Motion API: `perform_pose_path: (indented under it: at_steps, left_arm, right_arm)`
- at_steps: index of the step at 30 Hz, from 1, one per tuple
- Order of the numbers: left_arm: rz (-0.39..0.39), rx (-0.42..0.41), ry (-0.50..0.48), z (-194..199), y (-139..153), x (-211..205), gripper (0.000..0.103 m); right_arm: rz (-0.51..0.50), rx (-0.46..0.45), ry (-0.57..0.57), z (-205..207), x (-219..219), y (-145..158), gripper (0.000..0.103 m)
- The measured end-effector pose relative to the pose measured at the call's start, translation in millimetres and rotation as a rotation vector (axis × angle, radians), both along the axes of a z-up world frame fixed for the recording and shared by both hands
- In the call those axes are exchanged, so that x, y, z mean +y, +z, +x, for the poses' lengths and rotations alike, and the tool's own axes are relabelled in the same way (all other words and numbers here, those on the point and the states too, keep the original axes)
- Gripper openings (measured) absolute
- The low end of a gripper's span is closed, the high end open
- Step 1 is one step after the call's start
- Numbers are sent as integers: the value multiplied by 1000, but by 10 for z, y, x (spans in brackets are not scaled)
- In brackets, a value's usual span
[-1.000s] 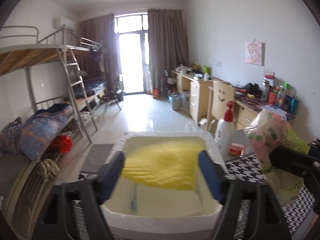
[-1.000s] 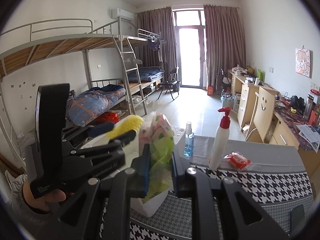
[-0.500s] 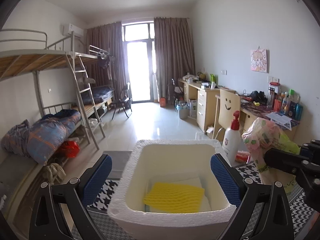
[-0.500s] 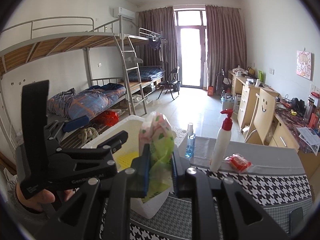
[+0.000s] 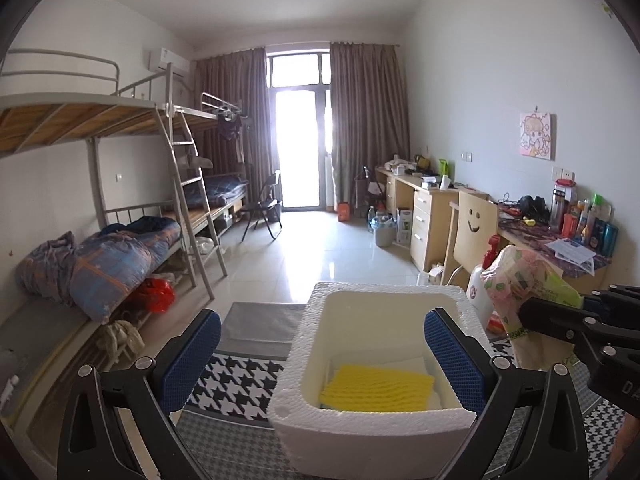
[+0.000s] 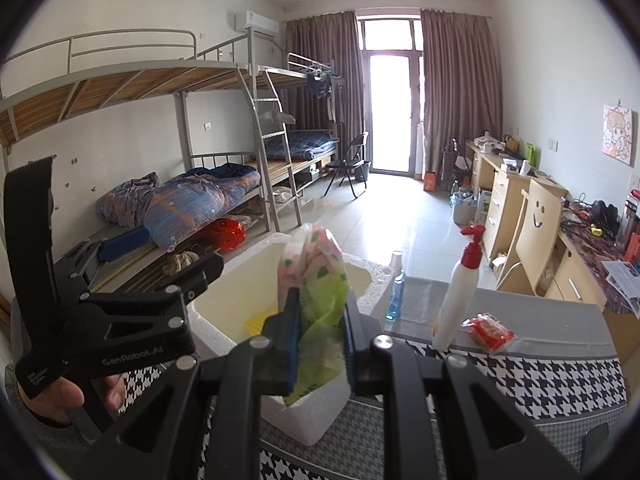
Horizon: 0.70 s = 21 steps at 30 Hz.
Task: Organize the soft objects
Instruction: 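Move the right tool over the foam box and open it to drop the bag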
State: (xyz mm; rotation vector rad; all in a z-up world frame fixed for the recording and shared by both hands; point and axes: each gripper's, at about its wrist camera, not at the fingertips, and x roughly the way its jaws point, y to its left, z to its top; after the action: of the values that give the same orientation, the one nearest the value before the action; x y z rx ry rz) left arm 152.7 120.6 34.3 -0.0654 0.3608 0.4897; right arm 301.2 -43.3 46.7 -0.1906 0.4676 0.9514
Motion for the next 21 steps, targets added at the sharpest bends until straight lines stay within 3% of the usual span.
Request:
perform_pose_path:
  at_steps: [21]
  left_arm:
    - [-22,-23,33,-274,-42,176,102]
  right_arm:
    - [-24,39,32,81,374,-64,22]
